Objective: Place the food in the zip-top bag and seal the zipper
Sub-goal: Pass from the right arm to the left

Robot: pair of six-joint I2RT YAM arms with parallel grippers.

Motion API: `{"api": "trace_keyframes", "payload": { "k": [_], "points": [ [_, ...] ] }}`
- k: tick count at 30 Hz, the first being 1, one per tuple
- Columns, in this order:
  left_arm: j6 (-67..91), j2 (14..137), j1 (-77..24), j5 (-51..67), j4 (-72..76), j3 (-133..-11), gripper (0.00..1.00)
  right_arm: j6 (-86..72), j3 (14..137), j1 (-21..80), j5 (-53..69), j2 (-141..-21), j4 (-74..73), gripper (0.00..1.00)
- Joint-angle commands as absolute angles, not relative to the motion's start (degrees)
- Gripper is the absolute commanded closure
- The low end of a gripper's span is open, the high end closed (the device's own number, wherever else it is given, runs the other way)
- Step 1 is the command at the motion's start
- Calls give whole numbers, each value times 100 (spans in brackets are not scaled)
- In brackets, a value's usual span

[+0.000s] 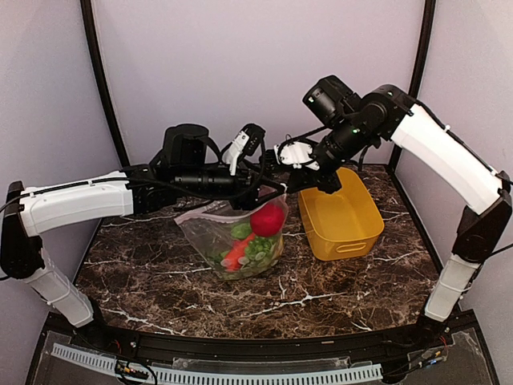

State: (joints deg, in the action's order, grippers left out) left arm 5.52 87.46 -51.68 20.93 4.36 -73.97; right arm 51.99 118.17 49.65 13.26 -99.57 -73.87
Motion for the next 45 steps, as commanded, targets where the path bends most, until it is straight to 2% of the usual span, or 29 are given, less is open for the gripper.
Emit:
{"api": "trace_keyframes", "payload": {
  "k": [1,6,13,15,16,18,19,21,27,33,35,37,39,41,45],
  "points": [
    [419,8879,-5203,2352,448,-7655,46,5032,11938,4883,1470,-9911,-7365,100],
    [494,9009,-5212,2449,600,-7680,58,4961,11909,4863,1475,-9898,-7376,100],
    [394,9004,-5212,2439,660,-7620,90,4909,11838,4811,1544,-9862,-7410,100],
    [380,8925,-5211,2445,792,-7531,93,4934,11799,4784,1570,-9854,-7454,100],
    [392,8892,-5211,2444,844,-7496,93,4931,11772,4763,1588,-9859,-7473,100],
    [413,8806,-5210,2452,1028,-7403,82,4908,11783,4719,1654,-9875,-7509,100],
    [415,8789,-5211,2472,1112,-7375,71,4886,11804,4710,1715,-9881,-7527,100],
    [388,8815,-5212,2559,1175,-7384,65,4867,11844,4687,1826,-9892,-7555,100],
    [284,9067,-5205,2662,1066,-7585,77,4776,11874,4657,1956,-9880,-7602,100],
    [221,9196,-5212,2791,793,-7708,66,4721,11866,4541,2094,-9834,-7604,100],
    [215,9217,-5212,2820,734,-7723,72,4713,11849,4510,2120,-9829,-7585,100],
    [188,9275,-5212,2751,597,-7806,85,4716,11826,4495,2159,-9812,-7569,100],
    [189,9286,-5212,2697,573,-7805,91,4715,11767,4485,2198,-9786,-7522,98],
    [210,9268,-5212,2611,636,-7775,96,4684,11600,4455,2298,-9698,-7381,91],
    [241,9226,-5208,2459,728,-7750,99,4474,11134,4217,2865,-9504,-7059,78]
  ]
}}
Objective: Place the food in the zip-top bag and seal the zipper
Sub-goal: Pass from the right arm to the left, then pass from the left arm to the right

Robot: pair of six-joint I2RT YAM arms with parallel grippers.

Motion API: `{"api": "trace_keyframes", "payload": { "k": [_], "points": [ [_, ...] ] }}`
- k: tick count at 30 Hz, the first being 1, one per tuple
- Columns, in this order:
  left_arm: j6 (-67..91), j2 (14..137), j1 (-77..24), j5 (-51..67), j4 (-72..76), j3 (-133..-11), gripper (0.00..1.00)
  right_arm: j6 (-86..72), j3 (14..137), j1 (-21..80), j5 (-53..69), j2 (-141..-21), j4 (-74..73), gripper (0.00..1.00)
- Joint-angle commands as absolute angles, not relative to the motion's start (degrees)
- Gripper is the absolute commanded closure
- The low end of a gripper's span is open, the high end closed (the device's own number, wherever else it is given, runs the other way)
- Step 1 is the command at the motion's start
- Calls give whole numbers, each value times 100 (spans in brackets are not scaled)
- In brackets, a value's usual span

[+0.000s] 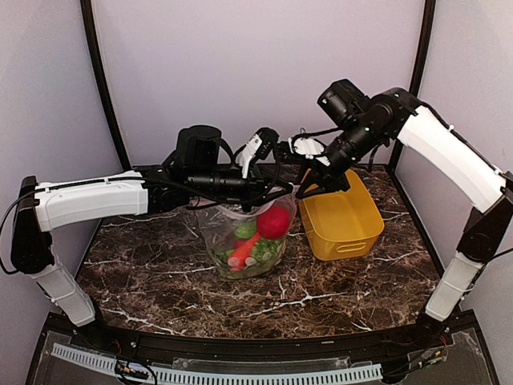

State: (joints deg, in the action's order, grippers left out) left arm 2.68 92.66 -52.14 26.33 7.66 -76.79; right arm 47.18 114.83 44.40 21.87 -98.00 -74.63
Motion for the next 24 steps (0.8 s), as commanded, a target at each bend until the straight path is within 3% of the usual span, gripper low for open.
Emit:
{"api": "trace_keyframes", "payload": {
  "k": [1,7,13,24],
  "points": [
    [273,9223,-5205,2428,773,-7738,99,4402,10999,4093,3057,-9462,-6970,74],
    [563,9123,-5187,2505,1198,-7548,99,3628,9580,3318,4532,-8939,-5643,64],
    [838,9079,-5162,2592,1553,-7397,99,3105,8696,3208,5272,-8619,-4453,57],
    [1032,9071,-5125,2680,1647,-7354,99,2640,8770,3208,5707,-8845,-3818,60]
  ]
}}
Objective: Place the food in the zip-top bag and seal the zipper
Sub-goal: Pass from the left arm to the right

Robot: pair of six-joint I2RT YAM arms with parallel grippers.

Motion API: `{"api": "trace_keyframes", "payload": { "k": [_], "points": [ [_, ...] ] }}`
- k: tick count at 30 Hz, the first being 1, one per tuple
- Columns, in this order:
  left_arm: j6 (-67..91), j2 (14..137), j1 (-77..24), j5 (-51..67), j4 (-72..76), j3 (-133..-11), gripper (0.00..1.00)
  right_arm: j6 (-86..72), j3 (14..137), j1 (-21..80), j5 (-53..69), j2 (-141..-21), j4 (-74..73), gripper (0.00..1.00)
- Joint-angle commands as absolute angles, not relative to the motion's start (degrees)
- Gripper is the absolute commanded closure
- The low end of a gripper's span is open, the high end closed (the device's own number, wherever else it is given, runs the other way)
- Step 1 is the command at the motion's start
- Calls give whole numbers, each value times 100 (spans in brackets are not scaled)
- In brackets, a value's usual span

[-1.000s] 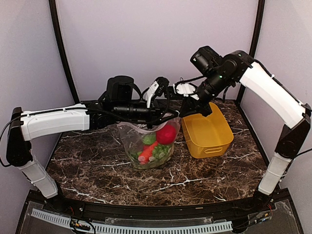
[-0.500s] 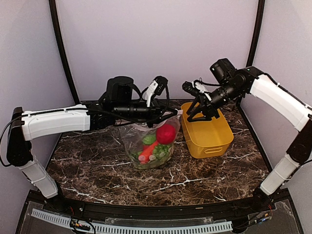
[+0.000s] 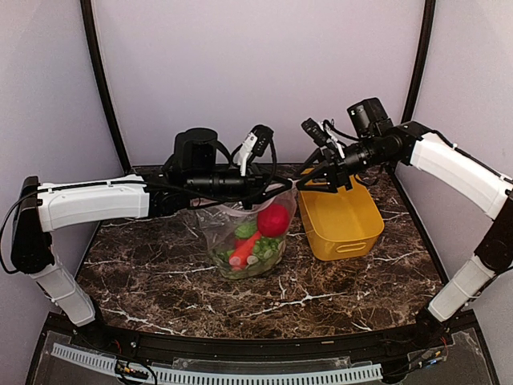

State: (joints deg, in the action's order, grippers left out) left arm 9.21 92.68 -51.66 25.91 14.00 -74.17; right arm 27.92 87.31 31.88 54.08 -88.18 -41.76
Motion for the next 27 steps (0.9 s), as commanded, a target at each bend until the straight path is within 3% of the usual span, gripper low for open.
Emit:
{"api": "trace_keyframes", "payload": {
  "k": [1,16,19,23,24,26,27],
  "points": [
    [1042,9057,-5120,2687,1656,-7347,99,2645,8749,3204,5737,-8854,-3807,61],
    [1195,9056,-5067,2751,1832,-7283,99,2875,8613,3216,5743,-9019,-3921,72],
    [1215,9050,-5058,2755,1843,-7258,99,2944,8613,3212,5737,-9068,-3972,81],
    [1237,9039,-5052,2751,1861,-7236,99,3003,8596,3215,5754,-9057,-3981,100],
    [1245,9043,-5053,2740,1852,-7235,99,3013,8596,3212,5752,-9042,-3979,100],
    [1266,9047,-5054,2718,1804,-7252,94,3039,8596,3217,5742,-8995,-3974,100],
    [1257,9051,-5054,2704,1759,-7293,81,3047,8602,3216,5735,-8971,-3975,100]
  ]
}}
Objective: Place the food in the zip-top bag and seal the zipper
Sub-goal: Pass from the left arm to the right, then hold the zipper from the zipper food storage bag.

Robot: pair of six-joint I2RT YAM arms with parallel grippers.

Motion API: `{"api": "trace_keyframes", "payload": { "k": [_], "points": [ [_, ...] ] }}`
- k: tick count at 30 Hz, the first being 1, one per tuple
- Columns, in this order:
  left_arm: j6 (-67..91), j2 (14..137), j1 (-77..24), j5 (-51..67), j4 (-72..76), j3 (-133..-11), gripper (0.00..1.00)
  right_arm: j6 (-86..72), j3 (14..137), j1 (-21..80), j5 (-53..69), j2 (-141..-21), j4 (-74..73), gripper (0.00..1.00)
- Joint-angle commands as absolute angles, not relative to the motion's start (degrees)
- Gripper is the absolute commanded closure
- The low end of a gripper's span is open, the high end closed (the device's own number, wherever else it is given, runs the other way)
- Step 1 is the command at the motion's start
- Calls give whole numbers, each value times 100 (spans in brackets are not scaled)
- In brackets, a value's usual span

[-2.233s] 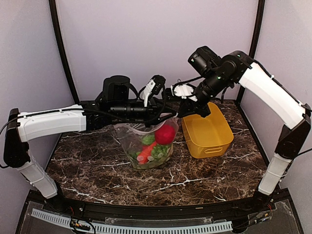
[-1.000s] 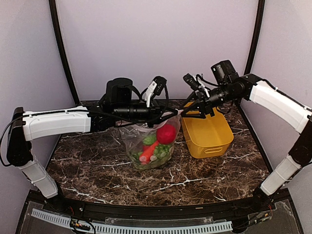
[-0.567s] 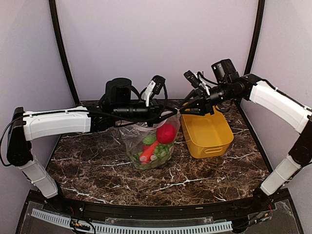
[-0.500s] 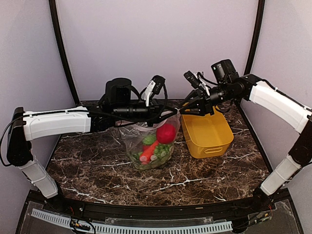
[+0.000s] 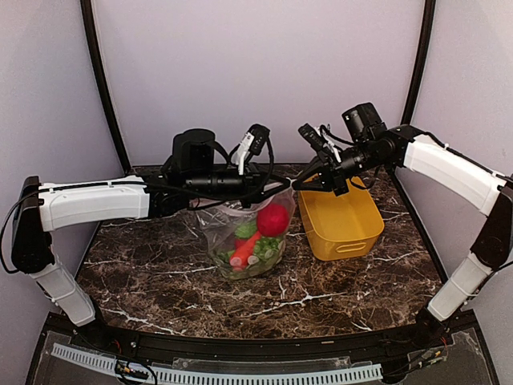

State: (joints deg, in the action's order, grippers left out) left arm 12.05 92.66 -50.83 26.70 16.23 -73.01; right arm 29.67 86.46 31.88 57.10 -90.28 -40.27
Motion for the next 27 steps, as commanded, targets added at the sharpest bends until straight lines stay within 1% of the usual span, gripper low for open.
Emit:
{"api": "trace_keyframes", "payload": {
  "k": [1,3,6,8,9,11,14,15,16,17,18,20,21,23,24,27],
  "points": [
    [1182,9056,-5054,2673,1600,-7325,69,3049,8623,3212,5716,-8943,-3987,100],
    [963,9078,-5054,2608,1235,-7484,63,3101,8679,3210,5633,-8910,-4047,100],
    [690,9165,-5046,2565,697,-7821,64,3153,8759,3217,5531,-8910,-4163,100],
    [599,9257,-5046,2605,380,-8009,69,3159,8764,3217,5519,-8899,-4191,100],
    [585,9287,-5050,2616,236,-8065,75,3156,8763,3215,5518,-8903,-4200,100],
    [592,9337,-5052,2635,153,-8168,81,3156,8763,3216,5512,-8895,-4196,100],
    [602,9327,-5049,2641,186,-8151,85,3118,8784,3217,5517,-8910,-4201,100],
    [600,9326,-5051,2639,181,-8155,83,3098,8795,3215,5524,-8912,-4193,100],
    [592,9328,-5053,2670,166,-8160,76,3080,8812,3215,5534,-8916,-4200,100],
    [590,9332,-5053,2689,158,-8181,72,3050,8834,3217,5543,-8923,-4205,100],
    [583,9342,-5054,2738,134,-8195,66,3030,8860,3215,5546,-8934,-4218,100],
    [573,9375,-5052,2793,57,-8261,62,3030,8891,3217,5537,-8953,-4226,100],
    [563,9406,-5060,2790,46,-8308,63,3024,8898,3217,5532,-8959,-4231,100],
    [543,9459,-5062,2759,-107,-8397,67,3015,8903,3214,5528,-8958,-4233,100],
    [531,9476,-5062,2731,-200,-8422,72,3015,8903,3214,5528,-8956,-4237,100],
    [532,9555,-5061,2699,-296,-8517,77,3019,8897,3217,5524,-8948,-4237,100]
  ]
}}
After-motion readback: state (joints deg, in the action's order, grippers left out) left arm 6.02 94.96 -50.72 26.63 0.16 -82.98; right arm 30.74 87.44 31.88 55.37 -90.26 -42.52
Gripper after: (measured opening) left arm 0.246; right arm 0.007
